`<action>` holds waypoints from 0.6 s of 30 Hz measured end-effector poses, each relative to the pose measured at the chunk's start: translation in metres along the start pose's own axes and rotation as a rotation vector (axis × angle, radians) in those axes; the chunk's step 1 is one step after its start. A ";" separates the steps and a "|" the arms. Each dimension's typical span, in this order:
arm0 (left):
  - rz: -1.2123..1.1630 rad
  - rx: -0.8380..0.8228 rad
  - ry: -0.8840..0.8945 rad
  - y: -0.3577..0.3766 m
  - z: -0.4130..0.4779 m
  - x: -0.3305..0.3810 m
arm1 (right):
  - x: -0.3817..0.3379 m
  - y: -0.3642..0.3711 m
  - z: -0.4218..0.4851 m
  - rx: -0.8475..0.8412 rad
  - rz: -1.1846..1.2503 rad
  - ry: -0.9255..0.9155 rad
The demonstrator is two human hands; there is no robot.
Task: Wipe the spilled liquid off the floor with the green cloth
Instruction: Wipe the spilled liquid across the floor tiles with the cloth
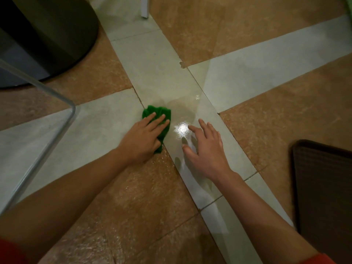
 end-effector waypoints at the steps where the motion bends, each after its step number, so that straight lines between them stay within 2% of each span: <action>1: -0.009 0.002 0.004 0.000 -0.001 -0.004 | -0.001 0.000 0.000 -0.005 -0.007 -0.002; 4: -0.110 0.020 -0.192 -0.007 0.008 -0.023 | 0.000 -0.001 -0.003 -0.004 -0.023 0.003; 7: -0.228 0.095 -0.416 -0.015 0.014 -0.012 | -0.002 0.002 -0.007 -0.001 -0.041 -0.005; 9: -0.218 0.106 -0.382 -0.013 0.012 0.011 | -0.007 0.003 -0.008 0.016 -0.048 -0.022; 14: -0.077 0.030 -0.131 0.002 -0.013 0.037 | -0.012 0.000 -0.007 0.037 -0.026 -0.019; 16: -0.053 0.007 -0.133 0.004 -0.008 0.029 | -0.014 0.001 -0.009 0.032 -0.025 -0.023; 18: -0.102 0.011 -0.219 0.000 0.001 0.022 | -0.015 0.003 -0.011 0.023 -0.036 -0.021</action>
Point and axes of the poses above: each hand's wrist, its own z-axis towards the middle knuckle, its own y-axis out of the palm, x = y × z, the point moved 10 cm from there along z, towards the middle knuckle, and after that the axes turned 9 degrees about -x, right-handed, at the moved point
